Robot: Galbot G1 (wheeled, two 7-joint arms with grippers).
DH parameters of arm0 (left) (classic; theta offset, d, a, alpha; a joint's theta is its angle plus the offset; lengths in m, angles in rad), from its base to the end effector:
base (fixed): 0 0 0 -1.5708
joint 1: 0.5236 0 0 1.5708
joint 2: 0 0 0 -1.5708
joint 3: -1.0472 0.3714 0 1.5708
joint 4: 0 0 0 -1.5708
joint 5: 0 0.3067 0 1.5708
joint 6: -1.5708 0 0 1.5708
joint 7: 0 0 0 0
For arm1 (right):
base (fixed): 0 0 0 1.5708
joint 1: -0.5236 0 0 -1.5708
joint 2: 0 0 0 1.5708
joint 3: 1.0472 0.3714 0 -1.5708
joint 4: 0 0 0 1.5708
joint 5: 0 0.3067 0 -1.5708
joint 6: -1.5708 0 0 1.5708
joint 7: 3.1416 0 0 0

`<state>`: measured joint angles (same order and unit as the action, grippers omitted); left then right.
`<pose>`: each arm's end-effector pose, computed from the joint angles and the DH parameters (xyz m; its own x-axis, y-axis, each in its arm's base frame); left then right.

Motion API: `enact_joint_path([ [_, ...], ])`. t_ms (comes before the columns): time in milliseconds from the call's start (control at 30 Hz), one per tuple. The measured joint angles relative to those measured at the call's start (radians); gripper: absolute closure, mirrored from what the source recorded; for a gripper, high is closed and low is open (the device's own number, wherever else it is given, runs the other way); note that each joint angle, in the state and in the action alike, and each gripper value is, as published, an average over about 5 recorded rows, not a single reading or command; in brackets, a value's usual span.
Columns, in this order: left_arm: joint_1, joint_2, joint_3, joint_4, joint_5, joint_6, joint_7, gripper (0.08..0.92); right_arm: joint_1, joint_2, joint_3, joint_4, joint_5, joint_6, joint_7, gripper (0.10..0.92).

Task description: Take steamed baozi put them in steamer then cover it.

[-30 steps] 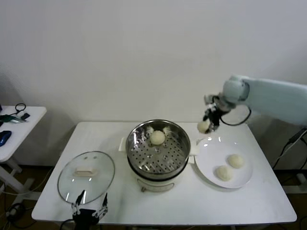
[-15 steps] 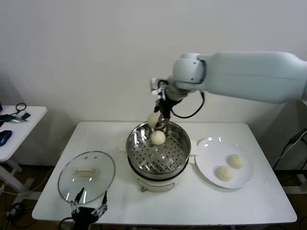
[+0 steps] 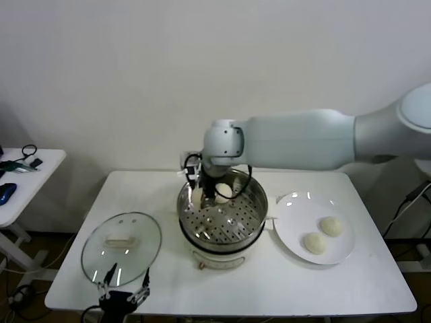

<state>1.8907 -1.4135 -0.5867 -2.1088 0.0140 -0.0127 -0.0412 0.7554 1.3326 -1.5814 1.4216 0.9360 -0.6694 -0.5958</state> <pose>0.0186 0.0500 -0.3353 -0.9602 -0.0114 0.2791 0.0394 0.9836 0.1759 0.4898 0.1553 -0.0431 -0.2226 -0.1975 0.9547 -0.9574 -0.1404 -0.2523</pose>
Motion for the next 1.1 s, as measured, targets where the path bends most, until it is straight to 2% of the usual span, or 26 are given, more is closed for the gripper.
enact_joint_path([
  [433,-0.009,-0.002,0.003,0.008,0.0,0.003,0.0,0.177,-0.108,0.048,0.01,-0.082,-0.045,-0.014,0.031,0.393],
  [700,-0.006,-0.002,0.003,0.002,0.0,0.003,0.0,0.177,-0.101,0.035,0.01,-0.077,-0.044,0.002,0.02,0.221],
  [900,-0.003,-0.007,0.007,-0.005,0.006,0.005,0.001,0.177,-0.016,-0.036,-0.021,-0.024,-0.041,0.041,-0.034,0.203],
  [1100,-0.003,-0.009,0.01,-0.008,0.01,0.008,0.003,0.177,0.107,-0.191,-0.09,0.066,-0.055,0.101,-0.116,0.202],
])
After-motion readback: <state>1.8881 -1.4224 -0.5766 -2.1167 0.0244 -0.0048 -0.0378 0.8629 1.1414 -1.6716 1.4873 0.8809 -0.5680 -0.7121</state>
